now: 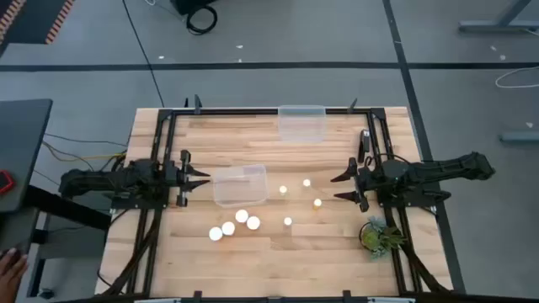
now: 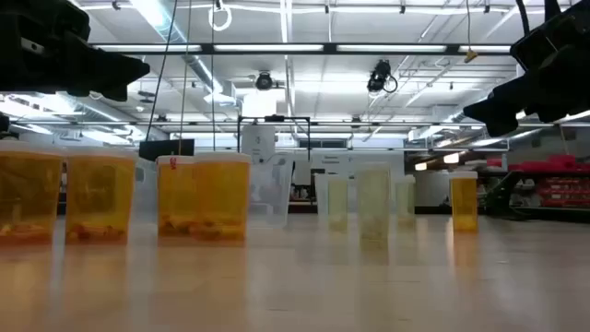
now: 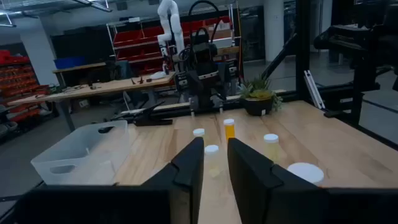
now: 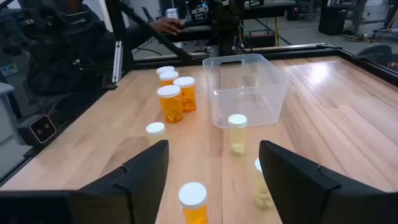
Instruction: Pick and place medicine bottles into bin by pill shape (circle, oval)
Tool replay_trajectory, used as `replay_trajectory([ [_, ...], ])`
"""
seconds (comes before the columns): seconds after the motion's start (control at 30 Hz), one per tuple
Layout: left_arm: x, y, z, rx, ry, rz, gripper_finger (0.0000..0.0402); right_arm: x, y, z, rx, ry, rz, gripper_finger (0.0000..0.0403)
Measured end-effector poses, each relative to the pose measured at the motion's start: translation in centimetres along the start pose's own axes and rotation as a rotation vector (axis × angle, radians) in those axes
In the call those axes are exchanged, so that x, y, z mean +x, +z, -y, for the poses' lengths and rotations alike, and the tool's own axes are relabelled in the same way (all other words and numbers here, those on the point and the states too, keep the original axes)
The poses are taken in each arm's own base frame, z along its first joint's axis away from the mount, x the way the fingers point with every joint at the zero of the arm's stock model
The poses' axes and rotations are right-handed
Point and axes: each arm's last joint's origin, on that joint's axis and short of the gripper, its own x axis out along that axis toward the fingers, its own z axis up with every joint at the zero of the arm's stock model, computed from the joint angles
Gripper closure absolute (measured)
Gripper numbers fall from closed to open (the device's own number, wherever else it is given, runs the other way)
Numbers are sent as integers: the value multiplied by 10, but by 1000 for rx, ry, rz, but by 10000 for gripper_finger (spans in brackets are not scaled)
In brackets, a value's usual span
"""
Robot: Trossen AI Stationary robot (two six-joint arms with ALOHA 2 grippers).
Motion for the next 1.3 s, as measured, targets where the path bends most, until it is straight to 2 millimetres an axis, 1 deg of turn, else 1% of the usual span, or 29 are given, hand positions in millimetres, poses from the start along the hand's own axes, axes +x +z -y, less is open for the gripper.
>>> replay_trajectory([
  [0.33,0,0,0,0,0,0,313,0,0,0,0,0,0,146],
  [0.63,0,0,0,0,1,0,321,0,0,0,0,0,0,146],
  [0.97,0,0,0,0,0,0,315,0,0,0,0,1,0,146],
  [1.3,0,0,0,0,0,0,322,0,0,0,0,0,0,146],
])
